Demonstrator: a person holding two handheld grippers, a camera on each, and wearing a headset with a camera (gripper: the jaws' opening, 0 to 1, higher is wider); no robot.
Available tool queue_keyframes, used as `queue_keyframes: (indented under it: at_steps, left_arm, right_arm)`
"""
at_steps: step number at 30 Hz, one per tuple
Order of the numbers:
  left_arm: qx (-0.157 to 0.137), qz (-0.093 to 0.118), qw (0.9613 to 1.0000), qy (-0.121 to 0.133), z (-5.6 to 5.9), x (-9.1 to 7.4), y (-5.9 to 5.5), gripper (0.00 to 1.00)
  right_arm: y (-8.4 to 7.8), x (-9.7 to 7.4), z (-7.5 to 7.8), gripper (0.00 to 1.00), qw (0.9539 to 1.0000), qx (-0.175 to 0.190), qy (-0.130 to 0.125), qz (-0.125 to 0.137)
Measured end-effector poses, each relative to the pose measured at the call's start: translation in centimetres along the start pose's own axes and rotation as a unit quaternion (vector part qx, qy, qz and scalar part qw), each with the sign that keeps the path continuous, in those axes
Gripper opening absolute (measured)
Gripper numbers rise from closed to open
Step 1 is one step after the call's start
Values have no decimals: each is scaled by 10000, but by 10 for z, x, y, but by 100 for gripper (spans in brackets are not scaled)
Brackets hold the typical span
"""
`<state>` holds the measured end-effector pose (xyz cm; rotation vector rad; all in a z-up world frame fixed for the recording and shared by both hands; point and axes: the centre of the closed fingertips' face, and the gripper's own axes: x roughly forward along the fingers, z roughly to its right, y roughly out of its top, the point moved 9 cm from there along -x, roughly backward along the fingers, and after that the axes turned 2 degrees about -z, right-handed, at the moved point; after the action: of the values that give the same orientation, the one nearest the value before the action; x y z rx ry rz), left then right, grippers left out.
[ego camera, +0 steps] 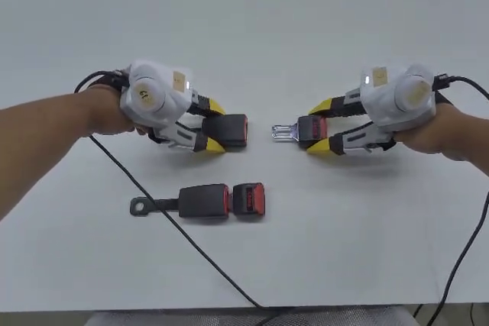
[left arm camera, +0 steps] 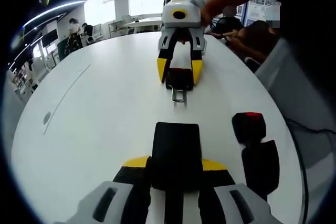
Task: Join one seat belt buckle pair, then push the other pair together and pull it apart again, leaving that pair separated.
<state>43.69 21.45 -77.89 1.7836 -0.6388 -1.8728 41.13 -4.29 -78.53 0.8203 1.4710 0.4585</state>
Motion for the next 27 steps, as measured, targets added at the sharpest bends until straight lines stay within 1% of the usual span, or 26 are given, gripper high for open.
queue_keyframes:
  at_steps: [4, 12, 16, 22, 24, 27]
  left_arm:
    - [-1, -1, 10000, 2, 0, 0, 0, 35]
    - [-6, -9, 10000, 3, 1, 0, 0, 35]
    - [-15, -13, 10000, 6, 1, 0, 0, 35]
    - [-24, -35, 10000, 11, 0, 0, 0, 36]
    - [1, -65, 10000, 8, -1, 0, 1, 36]
    - [-56, -62, 10000, 36, 0, 0, 1, 36]
  right_arm:
    - [-8, -10, 2, 36, 10000, 18, -37, -37]
    - [-24, -39, -1, 36, 9998, 75, -131, -120]
    - [-30, -48, 0, 36, 9997, 101, -141, -181]
    - [-36, -56, 4, 37, 9994, 138, -197, -260]
    - [-36, -56, 5, 37, 9993, 146, -219, -276]
    - [-37, -53, 7, 37, 9992, 201, -254, -247]
